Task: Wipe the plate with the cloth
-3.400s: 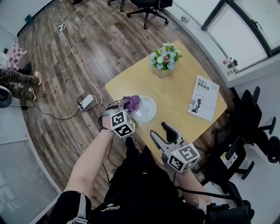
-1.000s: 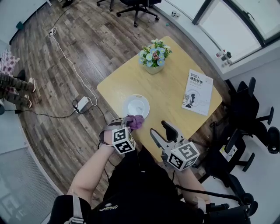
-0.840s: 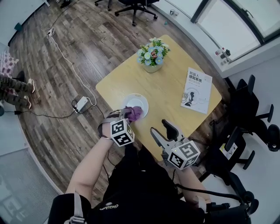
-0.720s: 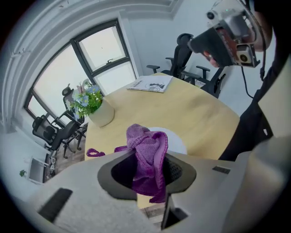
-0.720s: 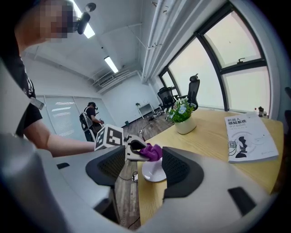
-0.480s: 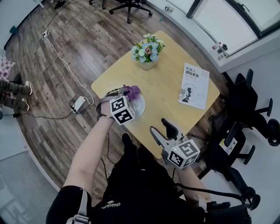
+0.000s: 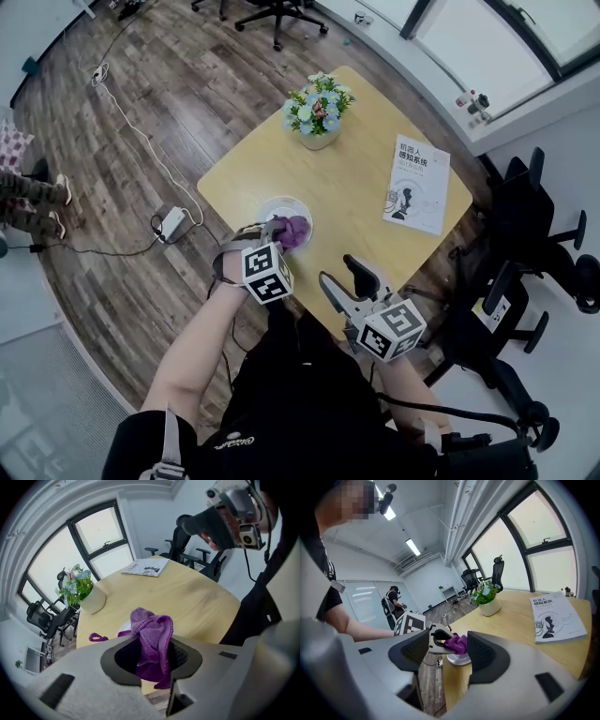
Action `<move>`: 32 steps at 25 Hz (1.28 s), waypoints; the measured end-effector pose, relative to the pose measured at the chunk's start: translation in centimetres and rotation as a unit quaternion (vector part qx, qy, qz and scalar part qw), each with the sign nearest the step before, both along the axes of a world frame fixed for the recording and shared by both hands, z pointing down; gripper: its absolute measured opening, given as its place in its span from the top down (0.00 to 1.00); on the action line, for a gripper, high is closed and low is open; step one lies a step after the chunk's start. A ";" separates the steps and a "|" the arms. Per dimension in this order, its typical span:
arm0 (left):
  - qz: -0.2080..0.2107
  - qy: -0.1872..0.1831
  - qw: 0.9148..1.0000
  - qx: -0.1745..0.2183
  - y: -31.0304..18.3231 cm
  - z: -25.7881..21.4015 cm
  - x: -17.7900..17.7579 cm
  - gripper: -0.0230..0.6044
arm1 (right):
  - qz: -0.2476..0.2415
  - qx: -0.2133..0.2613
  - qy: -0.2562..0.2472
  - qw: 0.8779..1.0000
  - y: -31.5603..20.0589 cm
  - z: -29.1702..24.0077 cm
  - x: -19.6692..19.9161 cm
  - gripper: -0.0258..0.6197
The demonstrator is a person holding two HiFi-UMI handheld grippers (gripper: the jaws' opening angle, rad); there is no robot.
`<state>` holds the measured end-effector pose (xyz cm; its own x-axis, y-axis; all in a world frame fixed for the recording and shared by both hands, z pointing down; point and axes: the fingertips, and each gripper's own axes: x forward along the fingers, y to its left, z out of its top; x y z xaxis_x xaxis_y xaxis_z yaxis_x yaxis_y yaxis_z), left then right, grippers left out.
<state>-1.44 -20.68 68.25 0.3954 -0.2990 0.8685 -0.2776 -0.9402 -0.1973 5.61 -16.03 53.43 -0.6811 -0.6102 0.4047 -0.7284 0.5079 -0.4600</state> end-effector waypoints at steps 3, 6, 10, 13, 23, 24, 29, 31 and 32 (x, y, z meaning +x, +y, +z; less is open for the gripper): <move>0.026 -0.010 1.000 -0.003 3.2 0.6 0.7 0.77 | -0.005 -0.001 -0.003 1.000 0.1 0.1 -0.4 0.57; 0.027 -0.002 0.999 -0.018 5.1 1.0 1.1 0.77 | -0.007 0.000 -0.005 1.000 0.0 0.0 -0.8 0.57; 0.005 0.010 1.000 -0.015 4.0 0.6 0.8 0.78 | -0.008 -0.001 -0.006 1.000 0.1 0.1 -0.8 0.57; -0.023 0.020 1.000 -0.001 0.1 -0.5 0.5 0.77 | -0.006 0.000 -0.005 1.000 0.1 0.0 -0.6 0.57; -0.063 0.014 0.998 -0.002 -6.9 0.2 0.3 0.77 | 0.011 -0.006 0.000 1.000 0.6 0.4 0.6 0.57; -0.060 0.015 0.998 -0.003 -6.3 0.3 0.5 0.78 | 0.012 -0.005 -0.001 1.000 0.5 0.4 0.7 0.57; -0.047 0.026 0.999 -0.009 -3.1 0.6 1.4 0.78 | 0.013 -0.005 -0.003 1.000 0.2 0.5 0.6 0.57; -0.037 0.030 0.999 -0.015 -1.3 0.7 1.9 0.78 | 0.011 -0.005 -0.005 1.000 0.2 0.5 0.3 0.57; -0.032 0.032 0.999 -0.019 -0.4 0.7 2.2 0.77 | 0.009 -0.004 -0.005 1.000 0.2 0.4 0.2 0.57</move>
